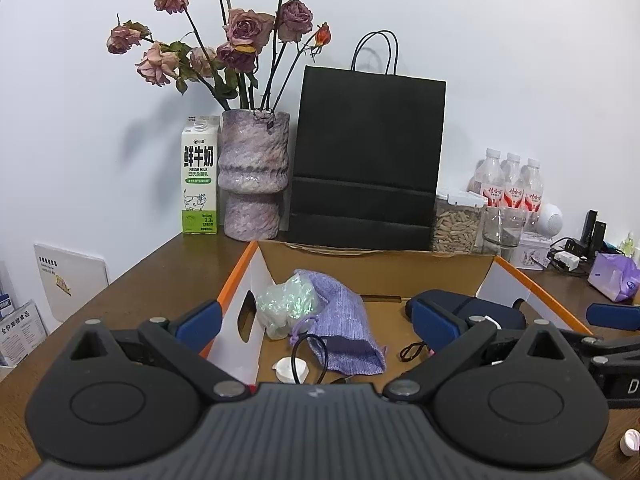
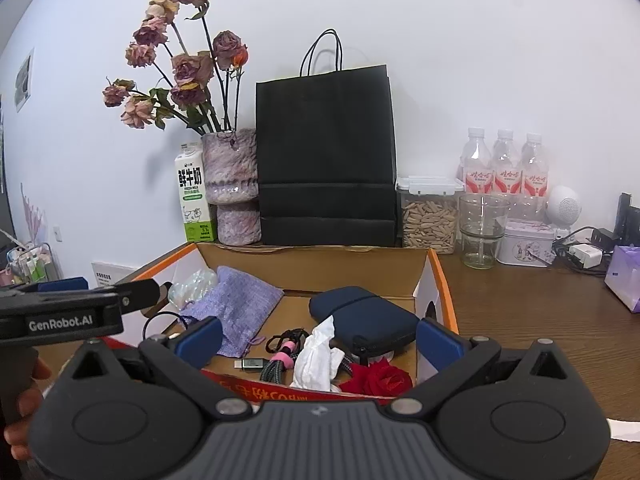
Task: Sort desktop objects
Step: 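Open both grippers to drop the rose and black cable into the box, then lift both open grippers away from the box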
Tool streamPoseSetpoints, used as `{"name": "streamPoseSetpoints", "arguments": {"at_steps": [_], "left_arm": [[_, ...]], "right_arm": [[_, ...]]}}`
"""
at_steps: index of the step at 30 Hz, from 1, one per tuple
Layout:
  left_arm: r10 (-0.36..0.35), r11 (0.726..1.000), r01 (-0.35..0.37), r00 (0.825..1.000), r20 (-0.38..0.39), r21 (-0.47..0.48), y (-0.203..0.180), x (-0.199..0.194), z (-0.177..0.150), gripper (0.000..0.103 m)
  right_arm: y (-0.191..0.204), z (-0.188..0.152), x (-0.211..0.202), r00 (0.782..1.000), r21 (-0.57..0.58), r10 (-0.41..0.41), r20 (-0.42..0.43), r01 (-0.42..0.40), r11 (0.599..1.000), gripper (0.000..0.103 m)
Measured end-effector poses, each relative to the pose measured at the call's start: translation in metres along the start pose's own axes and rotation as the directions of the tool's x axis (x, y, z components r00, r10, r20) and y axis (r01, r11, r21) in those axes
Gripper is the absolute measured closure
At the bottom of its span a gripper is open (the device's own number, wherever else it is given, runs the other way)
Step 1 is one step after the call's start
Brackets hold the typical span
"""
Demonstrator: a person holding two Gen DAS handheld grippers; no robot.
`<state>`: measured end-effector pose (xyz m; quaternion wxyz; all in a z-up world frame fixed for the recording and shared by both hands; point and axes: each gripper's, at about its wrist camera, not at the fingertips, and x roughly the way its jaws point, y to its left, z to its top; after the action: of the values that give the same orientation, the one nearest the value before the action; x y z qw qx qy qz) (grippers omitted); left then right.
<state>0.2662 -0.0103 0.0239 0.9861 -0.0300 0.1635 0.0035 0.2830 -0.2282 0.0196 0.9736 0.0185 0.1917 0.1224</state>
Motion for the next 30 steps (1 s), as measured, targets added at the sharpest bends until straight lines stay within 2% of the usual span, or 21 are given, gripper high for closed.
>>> {"name": "streamPoseSetpoints", "arguments": {"at_steps": [16,30], "left_arm": [[0.002,1.0,-0.002,1.0,0.006,0.007,-0.001,-0.001,-0.002,0.0],[0.047,0.999,-0.047,0.998,0.052,-0.005,0.002,-0.02,0.013,0.0]], "right_arm": [[-0.001,0.0,-0.003,1.0,-0.007,-0.007,0.002,0.007,1.0,0.0],[0.004,0.013,-0.022,0.999,-0.03,0.016,0.035,-0.015,0.999,0.0]]}}
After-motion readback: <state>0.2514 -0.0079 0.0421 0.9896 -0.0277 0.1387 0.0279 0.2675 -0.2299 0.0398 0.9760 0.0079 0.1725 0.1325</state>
